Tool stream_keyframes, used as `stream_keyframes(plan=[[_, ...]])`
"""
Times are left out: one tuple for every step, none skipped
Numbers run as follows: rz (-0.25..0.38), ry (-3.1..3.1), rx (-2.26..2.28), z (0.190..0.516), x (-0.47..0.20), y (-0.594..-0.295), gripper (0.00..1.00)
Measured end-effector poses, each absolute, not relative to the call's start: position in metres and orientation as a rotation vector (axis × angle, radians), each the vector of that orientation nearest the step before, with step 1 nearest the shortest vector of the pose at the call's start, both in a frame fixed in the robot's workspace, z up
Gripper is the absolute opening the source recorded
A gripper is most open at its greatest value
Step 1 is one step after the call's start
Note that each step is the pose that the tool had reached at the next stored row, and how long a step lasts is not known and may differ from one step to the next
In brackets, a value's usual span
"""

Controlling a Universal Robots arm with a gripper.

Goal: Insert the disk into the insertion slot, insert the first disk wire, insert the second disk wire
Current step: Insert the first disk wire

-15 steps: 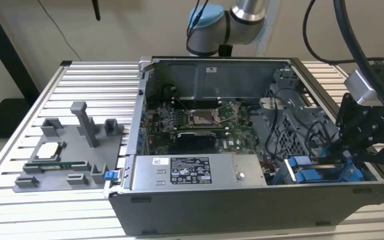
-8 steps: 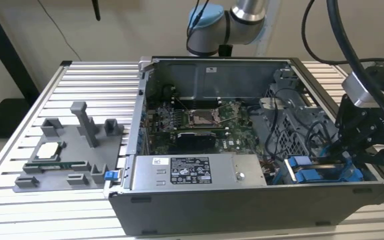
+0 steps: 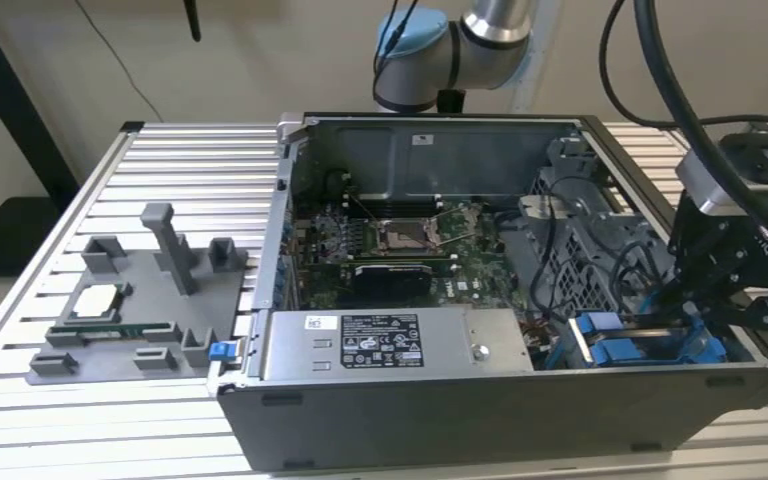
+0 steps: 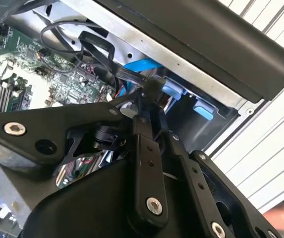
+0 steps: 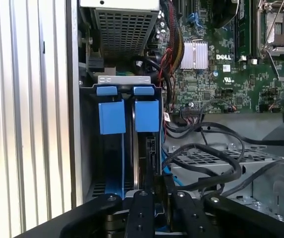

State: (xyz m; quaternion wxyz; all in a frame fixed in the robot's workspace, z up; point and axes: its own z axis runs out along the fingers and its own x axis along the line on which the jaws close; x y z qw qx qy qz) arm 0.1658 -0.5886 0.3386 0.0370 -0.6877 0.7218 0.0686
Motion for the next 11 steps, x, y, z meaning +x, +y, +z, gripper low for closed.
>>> stream_keyframes(plan=[[0.210, 2.216, -2.110, 0.3384, 0.1651, -0.5886, 0.00], [0.210, 2.216, -2.110, 0.3380, 0.1648, -0.5886, 0.00], [0.208, 2.216, -2.110, 0.3375, 0.1648, -0.5885, 0.00], [0.206, 2.216, -2.110, 0.3369, 0.1647, -0.5885, 0.00], [0.204, 2.216, -2.109, 0.3362, 0.1646, -0.5884, 0.00], [0.201, 2.216, -2.109, 0.3352, 0.1646, -0.5883, 0.00], [0.197, 2.217, -2.110, 0.3340, 0.1646, -0.5882, 0.00], [0.192, 2.220, -2.112, 0.3330, 0.1646, -0.5880, 0.00], [0.186, 2.223, -2.115, 0.3322, 0.1646, -0.5879, 0.00], [0.181, 2.226, -2.117, 0.3313, 0.1646, -0.5877, 0.00], [0.179, 2.227, -2.118, 0.3308, 0.1646, -0.5876, 0.00]])
